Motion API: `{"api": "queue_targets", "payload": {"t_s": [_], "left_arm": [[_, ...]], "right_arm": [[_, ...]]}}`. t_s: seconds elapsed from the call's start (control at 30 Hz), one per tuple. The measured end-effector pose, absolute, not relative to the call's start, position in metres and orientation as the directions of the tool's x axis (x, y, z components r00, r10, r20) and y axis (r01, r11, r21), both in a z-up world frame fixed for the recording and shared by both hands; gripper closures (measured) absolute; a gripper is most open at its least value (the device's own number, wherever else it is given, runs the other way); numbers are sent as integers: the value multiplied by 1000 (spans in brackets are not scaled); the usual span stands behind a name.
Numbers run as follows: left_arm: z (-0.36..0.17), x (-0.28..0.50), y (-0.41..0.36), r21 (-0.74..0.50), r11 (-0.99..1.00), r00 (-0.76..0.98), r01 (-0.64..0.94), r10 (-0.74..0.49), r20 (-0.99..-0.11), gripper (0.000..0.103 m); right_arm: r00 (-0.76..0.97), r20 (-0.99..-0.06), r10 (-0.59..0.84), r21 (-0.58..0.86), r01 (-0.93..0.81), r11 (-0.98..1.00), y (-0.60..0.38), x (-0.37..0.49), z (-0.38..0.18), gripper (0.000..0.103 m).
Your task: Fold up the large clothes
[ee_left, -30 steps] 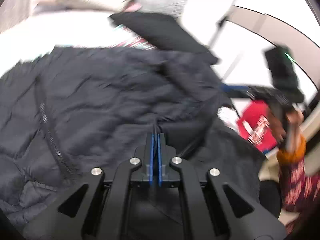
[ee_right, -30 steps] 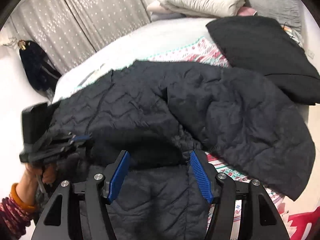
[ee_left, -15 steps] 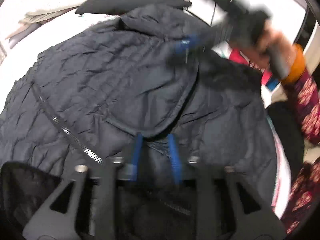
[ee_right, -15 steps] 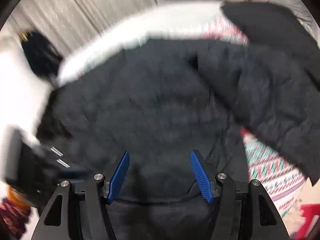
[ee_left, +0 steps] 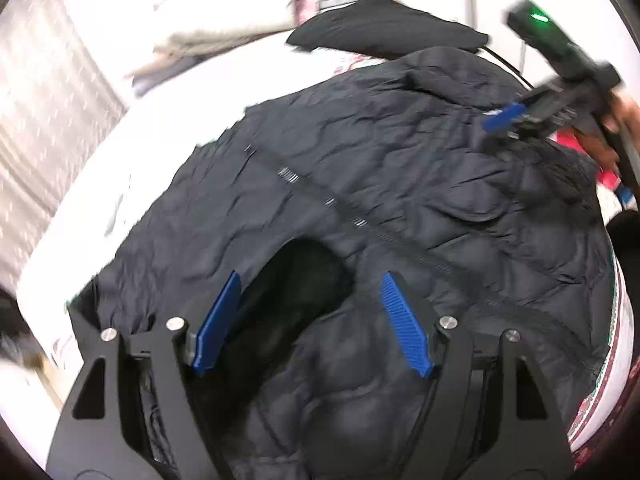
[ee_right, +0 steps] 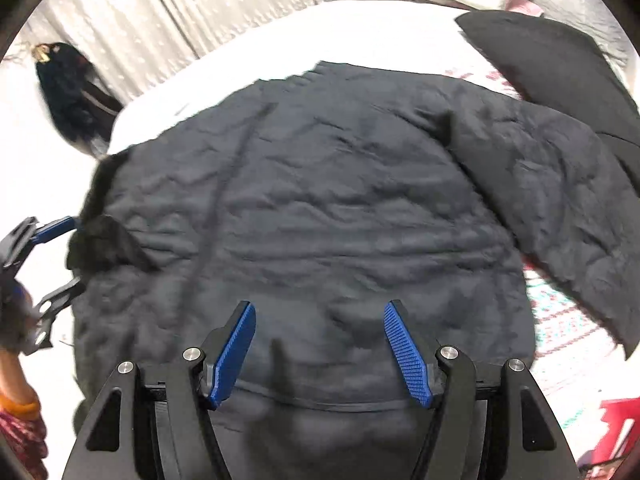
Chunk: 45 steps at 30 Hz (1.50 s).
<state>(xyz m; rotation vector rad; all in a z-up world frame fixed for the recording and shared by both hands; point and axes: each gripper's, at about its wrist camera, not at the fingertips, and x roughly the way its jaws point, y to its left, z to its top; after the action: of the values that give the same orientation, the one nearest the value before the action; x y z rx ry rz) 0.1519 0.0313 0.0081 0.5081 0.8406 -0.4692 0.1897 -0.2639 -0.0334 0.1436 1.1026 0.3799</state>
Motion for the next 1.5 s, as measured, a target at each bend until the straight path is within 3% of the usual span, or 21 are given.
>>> {"api": "queue_targets", "payload": {"t_s": [0.13,0.17,0.2,0.23,0.4,0.57,0.63,0.73,0.77,0.8,1.0,1.13,1.2,1.3,1.33,1.43,1.5], "left_arm": [[-18,180,55,203,811,510,548,-132,-850,29],[-26,185,57,191,819,490,541,-123,-863,39],[-33,189,60,165,830,461,532,-121,-879,74],[-39,191,64,119,844,417,523,-131,-900,95],[-33,147,66,27,806,407,592,-270,-872,98],[-43,95,62,81,738,374,669,-241,-895,98],[-46,80,69,87,737,370,670,-231,-900,91],[-41,64,87,27,768,372,640,-279,-885,54],[-36,60,96,-2,787,379,617,-299,-876,36],[-33,59,103,-20,805,395,594,-313,-864,30],[-14,59,158,-117,894,508,432,-348,-788,29],[-19,84,187,-193,950,559,245,-301,-772,29],[-33,100,194,-157,975,568,159,-221,-793,29],[-60,118,197,86,996,527,6,70,-847,29],[-67,121,203,106,994,507,-41,112,-855,29],[-57,105,219,-43,995,578,-93,19,-816,29],[-43,91,219,-28,995,666,-94,42,-745,29]], "right_arm": [[368,-841,398,316,-264,911,-235,187,-35,35],[361,-848,389,307,-263,914,-227,189,-37,35],[354,-851,387,306,-263,915,-220,187,-38,35],[346,-853,392,312,-265,913,-218,185,-42,35],[307,-842,443,363,-284,887,-195,182,-46,35],[311,-830,464,376,-302,876,-177,178,-41,35],[300,-819,489,393,-327,859,-164,175,-40,35],[282,-814,507,400,-361,843,-149,171,-39,35],[276,-814,512,400,-373,837,-142,169,-39,35],[271,-813,515,401,-382,833,-136,168,-39,35],[253,-788,561,425,-436,793,-102,160,-38,35],[250,-775,580,440,-445,780,-80,159,-42,35],[246,-764,596,452,-455,768,-66,161,-46,35],[234,-777,585,438,-467,768,-49,163,-59,35],[229,-801,553,406,-471,783,-43,165,-70,35],[220,-854,472,332,-468,819,-36,164,-93,35],[227,-849,477,325,-487,810,-38,158,-93,35]]}}
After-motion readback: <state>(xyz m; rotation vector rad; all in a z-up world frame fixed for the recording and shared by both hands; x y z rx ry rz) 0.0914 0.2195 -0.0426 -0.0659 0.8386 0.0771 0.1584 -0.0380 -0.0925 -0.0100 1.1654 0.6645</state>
